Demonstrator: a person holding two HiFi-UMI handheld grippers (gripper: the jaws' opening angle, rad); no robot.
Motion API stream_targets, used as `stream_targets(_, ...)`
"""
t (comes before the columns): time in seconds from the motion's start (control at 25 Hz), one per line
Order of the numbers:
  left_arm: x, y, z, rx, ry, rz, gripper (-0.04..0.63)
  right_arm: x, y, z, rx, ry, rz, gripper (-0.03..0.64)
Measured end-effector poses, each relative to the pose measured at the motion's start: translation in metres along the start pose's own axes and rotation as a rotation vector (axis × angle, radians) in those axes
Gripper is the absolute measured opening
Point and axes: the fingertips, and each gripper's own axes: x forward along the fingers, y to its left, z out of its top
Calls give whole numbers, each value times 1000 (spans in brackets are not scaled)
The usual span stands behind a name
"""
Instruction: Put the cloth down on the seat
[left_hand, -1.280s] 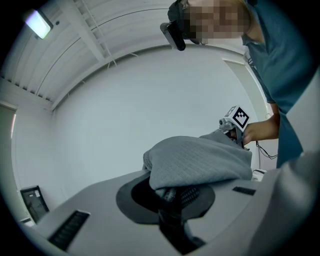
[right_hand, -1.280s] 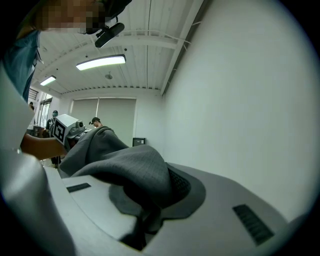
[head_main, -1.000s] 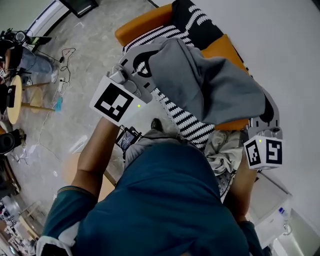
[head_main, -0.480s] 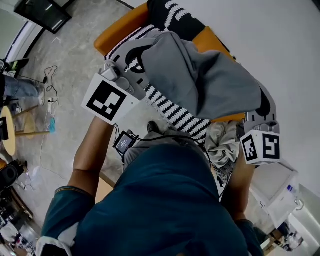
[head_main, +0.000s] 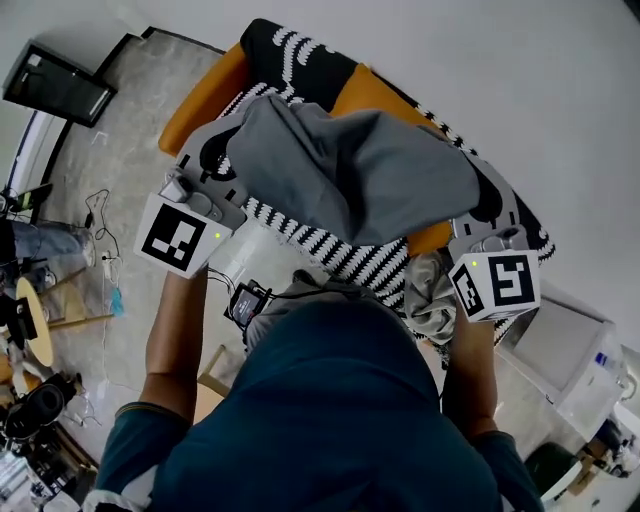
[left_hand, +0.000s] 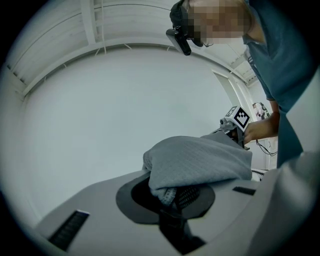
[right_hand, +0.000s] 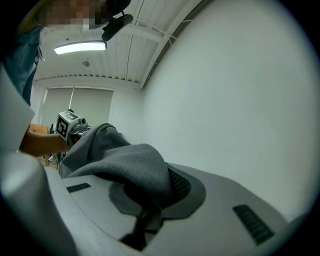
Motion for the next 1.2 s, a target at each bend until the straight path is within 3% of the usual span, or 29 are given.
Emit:
stream_targets(0.28, 41, -3, 0, 2, 20, 15, 52, -4, -40, -16, 23, -9, -4, 40)
stream_targets(0.68, 98, -2, -2, 19, 25, -37, 63, 0, -85, -30, 51, -6, -65, 41)
stream_targets(1.2, 142, 22, -40, -24, 45, -91, 77, 31, -105, -62, 64, 46, -129, 41)
